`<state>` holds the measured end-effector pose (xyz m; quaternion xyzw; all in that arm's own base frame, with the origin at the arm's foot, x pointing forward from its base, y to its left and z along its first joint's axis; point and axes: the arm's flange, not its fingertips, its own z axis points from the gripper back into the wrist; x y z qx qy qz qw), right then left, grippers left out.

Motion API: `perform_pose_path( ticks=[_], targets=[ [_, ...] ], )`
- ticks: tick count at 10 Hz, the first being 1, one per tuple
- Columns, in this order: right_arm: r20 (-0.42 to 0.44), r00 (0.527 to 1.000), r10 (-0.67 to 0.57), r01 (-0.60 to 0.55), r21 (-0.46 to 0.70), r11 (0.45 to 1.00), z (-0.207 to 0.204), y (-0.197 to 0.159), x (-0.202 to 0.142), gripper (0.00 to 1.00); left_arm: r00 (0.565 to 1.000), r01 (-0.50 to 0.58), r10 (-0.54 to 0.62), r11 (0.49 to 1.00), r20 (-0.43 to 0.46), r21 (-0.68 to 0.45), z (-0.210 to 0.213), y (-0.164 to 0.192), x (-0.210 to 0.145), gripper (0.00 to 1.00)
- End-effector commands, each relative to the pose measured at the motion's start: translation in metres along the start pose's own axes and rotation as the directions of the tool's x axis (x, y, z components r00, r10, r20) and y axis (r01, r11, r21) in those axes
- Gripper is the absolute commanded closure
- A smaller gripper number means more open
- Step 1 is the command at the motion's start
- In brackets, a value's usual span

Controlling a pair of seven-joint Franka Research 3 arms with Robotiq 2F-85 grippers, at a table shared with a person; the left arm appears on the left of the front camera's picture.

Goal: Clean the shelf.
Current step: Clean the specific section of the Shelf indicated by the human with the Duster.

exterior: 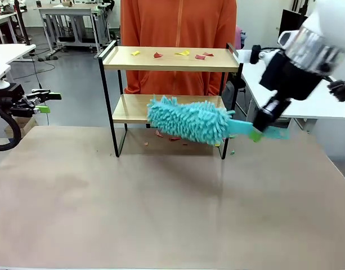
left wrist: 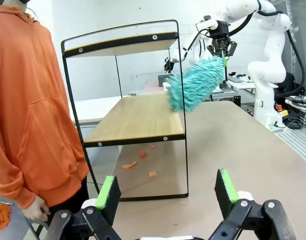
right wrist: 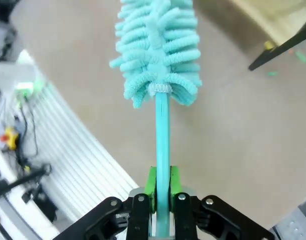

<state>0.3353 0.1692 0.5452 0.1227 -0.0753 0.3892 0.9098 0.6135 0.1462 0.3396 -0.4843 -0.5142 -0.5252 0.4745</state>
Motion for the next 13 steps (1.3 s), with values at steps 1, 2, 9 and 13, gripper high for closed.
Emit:
perform_pose_path(
  ticks=[1, 2, 9, 13],
  targets=[
    [-0.132, 0.988, 0.081, -0.079, 0.024, 0.997, 0.011, -0.009, -0.020, 0.87, 1.000, 0.002, -0.002, 1.000, -0.007, -0.004, 0.000, 0.000, 0.002, 0.00],
    [-0.222, 0.971, 0.092, -0.099, -0.019, 0.995, 0.014, -0.012, -0.031, 0.87, 1.000, 0.002, -0.002, 1.000, -0.007, -0.004, 0.000, 0.000, 0.002, 0.00],
    [-0.531, 0.837, 0.133, -0.160, -0.006, 0.987, 0.037, -0.027, -0.063, 0.87, 1.000, 0.002, -0.002, 1.000, -0.007, -0.004, 0.000, 0.000, 0.002, 0.00],
    [-0.502, 0.862, 0.071, -0.115, -0.058, 0.992, 0.037, -0.022, -0.071, 0.87, 1.000, 0.002, -0.002, 1.000, -0.007, -0.004, 0.000, 0.000, 0.002, 0.00]
  ],
)
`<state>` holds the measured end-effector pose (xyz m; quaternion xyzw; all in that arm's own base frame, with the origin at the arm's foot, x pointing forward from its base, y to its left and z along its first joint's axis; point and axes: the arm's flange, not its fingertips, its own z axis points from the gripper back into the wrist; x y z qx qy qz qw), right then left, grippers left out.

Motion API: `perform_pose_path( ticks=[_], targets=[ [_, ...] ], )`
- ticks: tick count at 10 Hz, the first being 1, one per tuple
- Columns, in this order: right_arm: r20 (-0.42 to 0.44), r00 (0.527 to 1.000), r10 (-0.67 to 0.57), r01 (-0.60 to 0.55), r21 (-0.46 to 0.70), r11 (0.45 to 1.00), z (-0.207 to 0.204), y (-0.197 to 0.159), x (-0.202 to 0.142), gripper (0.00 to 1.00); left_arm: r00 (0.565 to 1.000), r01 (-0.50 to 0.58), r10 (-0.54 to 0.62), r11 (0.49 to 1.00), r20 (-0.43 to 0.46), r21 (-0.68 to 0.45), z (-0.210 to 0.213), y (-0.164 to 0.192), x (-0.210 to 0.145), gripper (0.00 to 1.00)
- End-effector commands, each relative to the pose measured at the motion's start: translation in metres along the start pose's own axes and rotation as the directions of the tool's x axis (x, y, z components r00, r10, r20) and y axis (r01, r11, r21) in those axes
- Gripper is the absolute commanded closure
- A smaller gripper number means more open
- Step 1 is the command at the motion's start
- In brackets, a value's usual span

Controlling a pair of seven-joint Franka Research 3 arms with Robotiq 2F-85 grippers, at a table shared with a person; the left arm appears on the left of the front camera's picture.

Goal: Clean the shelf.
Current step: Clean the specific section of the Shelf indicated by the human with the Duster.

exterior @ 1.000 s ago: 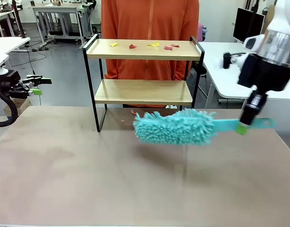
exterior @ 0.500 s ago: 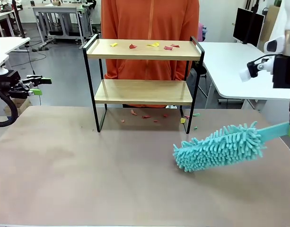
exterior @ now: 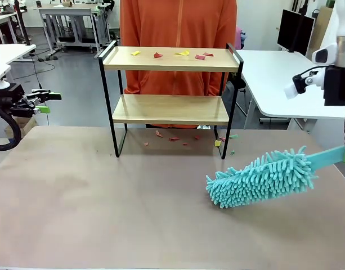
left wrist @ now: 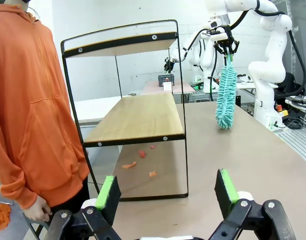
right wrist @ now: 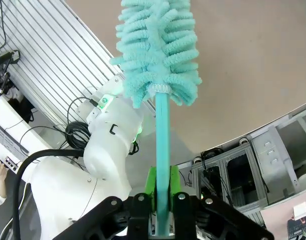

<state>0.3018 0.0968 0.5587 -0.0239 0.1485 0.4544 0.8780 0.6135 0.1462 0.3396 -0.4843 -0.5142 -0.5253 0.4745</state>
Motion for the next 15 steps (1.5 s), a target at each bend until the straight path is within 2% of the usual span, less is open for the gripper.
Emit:
perform_pose_path(
  ticks=[1, 15],
  targets=[
    [0.015, 1.000, -0.017, 0.017, -0.008, 1.000, 0.0008, -0.0002, -0.0025, 0.87, 1.000, 0.002, -0.002, 1.000, -0.007, -0.004, 0.0001, -0.0005, 0.0021, 0.00],
    [0.015, 1.000, -0.017, 0.017, -0.008, 1.000, 0.0008, -0.0002, -0.0025, 0.87, 1.000, 0.002, -0.002, 1.000, -0.007, -0.004, 0.0001, -0.0005, 0.0021, 0.00]
  ],
)
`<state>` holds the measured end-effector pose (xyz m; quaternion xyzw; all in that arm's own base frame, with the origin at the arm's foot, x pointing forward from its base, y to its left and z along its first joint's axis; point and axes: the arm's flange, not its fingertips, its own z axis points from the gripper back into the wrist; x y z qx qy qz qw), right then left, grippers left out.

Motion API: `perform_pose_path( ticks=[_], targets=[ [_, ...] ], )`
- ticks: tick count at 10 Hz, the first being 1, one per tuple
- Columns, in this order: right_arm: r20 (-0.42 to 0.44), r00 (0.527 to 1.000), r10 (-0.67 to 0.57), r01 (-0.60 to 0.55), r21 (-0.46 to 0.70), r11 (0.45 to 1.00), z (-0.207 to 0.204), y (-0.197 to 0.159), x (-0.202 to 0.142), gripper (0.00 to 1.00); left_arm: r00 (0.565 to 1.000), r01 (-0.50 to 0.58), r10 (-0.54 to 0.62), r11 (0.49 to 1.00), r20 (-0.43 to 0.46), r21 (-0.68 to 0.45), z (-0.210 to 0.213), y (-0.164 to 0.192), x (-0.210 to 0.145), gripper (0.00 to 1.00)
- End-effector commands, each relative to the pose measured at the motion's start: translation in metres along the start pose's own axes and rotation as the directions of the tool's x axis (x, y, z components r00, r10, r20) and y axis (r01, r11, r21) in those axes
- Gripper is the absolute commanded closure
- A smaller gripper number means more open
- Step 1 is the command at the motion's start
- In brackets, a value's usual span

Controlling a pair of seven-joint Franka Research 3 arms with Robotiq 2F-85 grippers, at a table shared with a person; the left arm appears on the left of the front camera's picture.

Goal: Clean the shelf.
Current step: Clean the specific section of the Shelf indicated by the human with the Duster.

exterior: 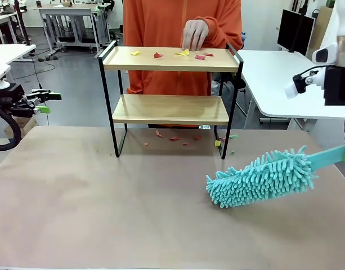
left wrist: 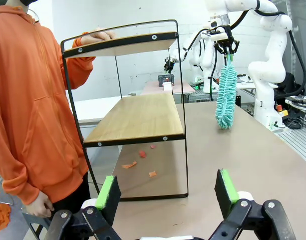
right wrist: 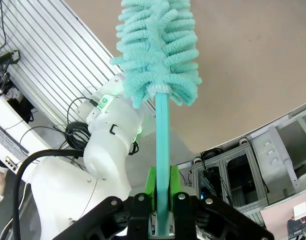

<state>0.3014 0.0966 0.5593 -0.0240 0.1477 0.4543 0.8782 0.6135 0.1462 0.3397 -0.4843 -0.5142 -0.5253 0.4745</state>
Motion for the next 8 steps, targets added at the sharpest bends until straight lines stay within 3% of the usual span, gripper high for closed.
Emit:
perform_pose_path(
  ticks=[1, 8],
  targets=[
    [0.014, 1.000, -0.017, 0.017, -0.007, 1.000, 0.0004, -0.0005, -0.0020, 0.87, 1.000, 0.002, -0.002, 1.000, -0.007, -0.004, 0.0001, -0.0005, 0.0021, 0.00],
    [0.014, 1.000, -0.017, 0.017, -0.007, 1.000, 0.0004, -0.0005, -0.0020, 0.87, 1.000, 0.002, -0.002, 1.000, -0.007, -0.004, 0.0001, -0.0005, 0.0021, 0.00]
  ],
)
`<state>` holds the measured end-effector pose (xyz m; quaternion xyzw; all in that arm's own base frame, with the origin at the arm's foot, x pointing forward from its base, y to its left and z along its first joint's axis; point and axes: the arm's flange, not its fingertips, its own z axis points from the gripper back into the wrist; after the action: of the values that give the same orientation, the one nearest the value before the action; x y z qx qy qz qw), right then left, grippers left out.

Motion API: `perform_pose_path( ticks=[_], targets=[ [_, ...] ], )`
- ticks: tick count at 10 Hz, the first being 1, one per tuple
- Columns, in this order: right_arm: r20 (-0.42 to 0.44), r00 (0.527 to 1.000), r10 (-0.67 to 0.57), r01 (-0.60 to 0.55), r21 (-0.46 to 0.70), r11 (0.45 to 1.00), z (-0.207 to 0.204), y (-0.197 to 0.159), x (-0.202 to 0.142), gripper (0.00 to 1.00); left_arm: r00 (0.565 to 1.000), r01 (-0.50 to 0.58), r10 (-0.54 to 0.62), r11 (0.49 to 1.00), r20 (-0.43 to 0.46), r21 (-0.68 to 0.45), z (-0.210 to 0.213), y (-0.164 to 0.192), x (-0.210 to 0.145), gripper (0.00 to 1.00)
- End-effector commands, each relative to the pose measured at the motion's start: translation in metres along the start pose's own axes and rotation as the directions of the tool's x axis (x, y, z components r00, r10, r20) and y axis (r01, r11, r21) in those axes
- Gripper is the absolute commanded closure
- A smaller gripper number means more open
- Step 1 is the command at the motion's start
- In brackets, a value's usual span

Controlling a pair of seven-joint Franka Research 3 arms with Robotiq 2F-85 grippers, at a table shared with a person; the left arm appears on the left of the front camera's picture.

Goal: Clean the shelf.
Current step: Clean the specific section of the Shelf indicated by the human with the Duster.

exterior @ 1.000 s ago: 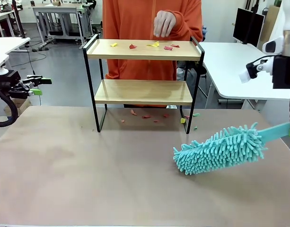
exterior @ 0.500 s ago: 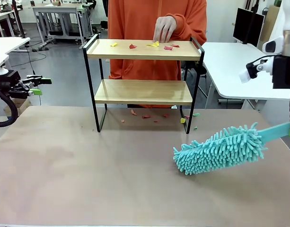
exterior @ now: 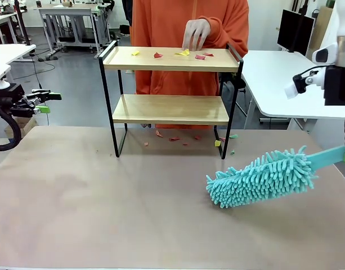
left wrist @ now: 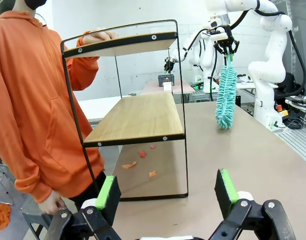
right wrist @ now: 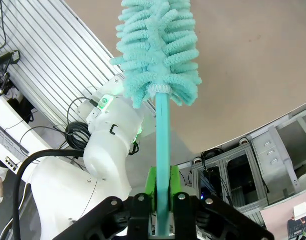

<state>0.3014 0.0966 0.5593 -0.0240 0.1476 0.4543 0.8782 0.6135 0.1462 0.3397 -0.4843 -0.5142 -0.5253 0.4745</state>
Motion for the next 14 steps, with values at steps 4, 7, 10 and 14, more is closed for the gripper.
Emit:
perform_pose_path(
  ticks=[4, 7, 10, 14],
  targets=[
    [0.104, 0.995, -0.002, -0.001, 0.031, 1.000, 0.040, 0.029, -0.003, 0.87, 1.000, 0.002, -0.002, 1.000, -0.007, -0.004, 0.000, 0.000, 0.002, 0.00],
    [0.234, 0.949, -0.211, 0.173, 0.175, 0.969, 0.110, 0.084, -0.008, 0.87, 1.000, 0.002, -0.002, 1.000, -0.007, -0.004, 0.000, 0.000, 0.002, 0.00],
    [0.340, 0.852, -0.398, 0.276, 0.354, 0.893, 0.177, 0.144, -0.003, 0.87, 1.000, 0.002, -0.002, 1.000, -0.007, -0.004, 0.000, 0.000, 0.002, 0.00],
    [0.553, 0.562, -0.615, 0.386, 0.483, 0.786, 0.223, 0.202, 0.062, 0.87, 1.000, 0.002, -0.002, 1.000, -0.007, -0.004, 0.000, 0.000, 0.002, 0.00]
  ],
)
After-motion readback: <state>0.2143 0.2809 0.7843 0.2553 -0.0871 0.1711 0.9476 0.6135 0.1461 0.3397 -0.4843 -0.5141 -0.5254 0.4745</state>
